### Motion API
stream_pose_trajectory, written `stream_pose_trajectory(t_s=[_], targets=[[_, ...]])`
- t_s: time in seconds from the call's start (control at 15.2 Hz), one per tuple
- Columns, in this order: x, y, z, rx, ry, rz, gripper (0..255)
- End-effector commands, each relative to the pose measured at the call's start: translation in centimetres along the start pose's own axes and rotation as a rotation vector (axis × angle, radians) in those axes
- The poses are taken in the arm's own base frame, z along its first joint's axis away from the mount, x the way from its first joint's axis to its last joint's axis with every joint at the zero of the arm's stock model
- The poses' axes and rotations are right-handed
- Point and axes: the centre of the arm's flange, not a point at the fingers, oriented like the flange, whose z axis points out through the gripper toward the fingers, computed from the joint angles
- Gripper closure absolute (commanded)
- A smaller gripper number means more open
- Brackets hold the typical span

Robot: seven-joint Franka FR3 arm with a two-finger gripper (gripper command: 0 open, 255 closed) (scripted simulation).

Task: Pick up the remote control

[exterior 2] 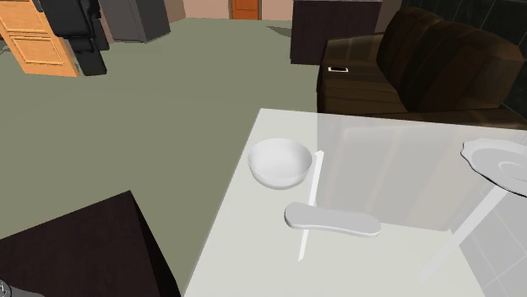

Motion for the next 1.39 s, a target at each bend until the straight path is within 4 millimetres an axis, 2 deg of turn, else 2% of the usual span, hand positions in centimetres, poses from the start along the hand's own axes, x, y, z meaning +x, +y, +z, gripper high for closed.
stream_pose_trajectory(t_s=[0.0, 0.66, 1.32], targets=[[0.0, 0.0, 0.0, 0.000, 0.000, 0.000, 0], [9.8, 1.6, 8.5, -0.005, 0.010, 0.141, 0], [19.3, 4.6, 17.0, -0.010, 0.019, 0.282, 0]])
